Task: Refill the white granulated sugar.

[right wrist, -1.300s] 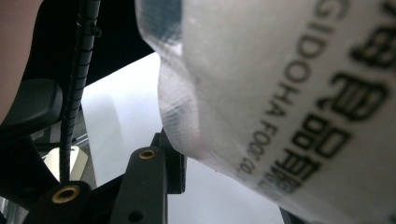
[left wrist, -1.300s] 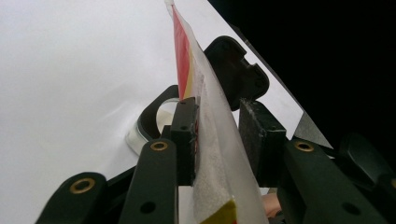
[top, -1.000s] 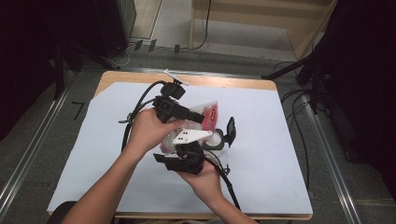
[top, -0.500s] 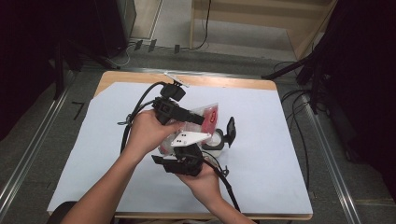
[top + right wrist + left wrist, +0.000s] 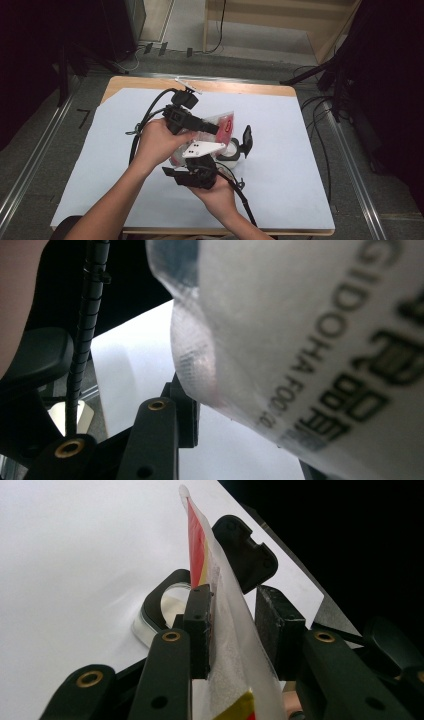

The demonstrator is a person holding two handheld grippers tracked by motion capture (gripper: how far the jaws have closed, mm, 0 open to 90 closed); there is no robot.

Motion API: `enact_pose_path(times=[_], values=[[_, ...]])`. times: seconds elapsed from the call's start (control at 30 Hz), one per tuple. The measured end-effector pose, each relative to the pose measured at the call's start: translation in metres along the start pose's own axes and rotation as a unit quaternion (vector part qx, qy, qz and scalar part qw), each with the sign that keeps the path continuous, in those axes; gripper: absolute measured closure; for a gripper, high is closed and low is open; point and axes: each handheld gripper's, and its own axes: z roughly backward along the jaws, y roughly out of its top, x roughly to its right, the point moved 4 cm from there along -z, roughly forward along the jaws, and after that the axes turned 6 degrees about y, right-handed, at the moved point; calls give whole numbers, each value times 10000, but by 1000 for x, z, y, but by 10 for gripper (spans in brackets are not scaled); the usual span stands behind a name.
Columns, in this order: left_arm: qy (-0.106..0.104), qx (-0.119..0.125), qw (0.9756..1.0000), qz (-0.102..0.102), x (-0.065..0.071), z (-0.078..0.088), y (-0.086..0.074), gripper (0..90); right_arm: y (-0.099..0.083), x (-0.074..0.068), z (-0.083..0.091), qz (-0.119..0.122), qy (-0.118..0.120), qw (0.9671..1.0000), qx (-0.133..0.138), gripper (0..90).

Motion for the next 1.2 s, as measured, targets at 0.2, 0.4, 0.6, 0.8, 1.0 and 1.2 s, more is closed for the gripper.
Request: enact_pose_path(times=[0.2, 0.4, 0.6, 0.8, 1.0, 1.2], values=[[-50, 59, 9999, 73, -1, -1, 1, 683, 1, 0, 1, -50, 53, 10000, -27, 638], [14, 25, 10000, -4, 0, 0, 0, 687, 1, 0, 1, -67, 70, 10000, -18, 638], [45, 16, 10000, 3, 0, 0, 0, 695, 1, 0, 0, -45, 64, 10000, -29, 638], [56, 20, 10000, -7, 0, 0, -1, 709, 1, 0, 0, -44, 65, 10000, -35, 638], [58, 12, 10000, -17, 0, 0, -1, 707, 1, 0, 0, -26, 59, 10000, -27, 638], [125, -21, 9999, -40, 0, 0, -1, 731, 0, 0, 0, -19, 49, 10000, -36, 638]])
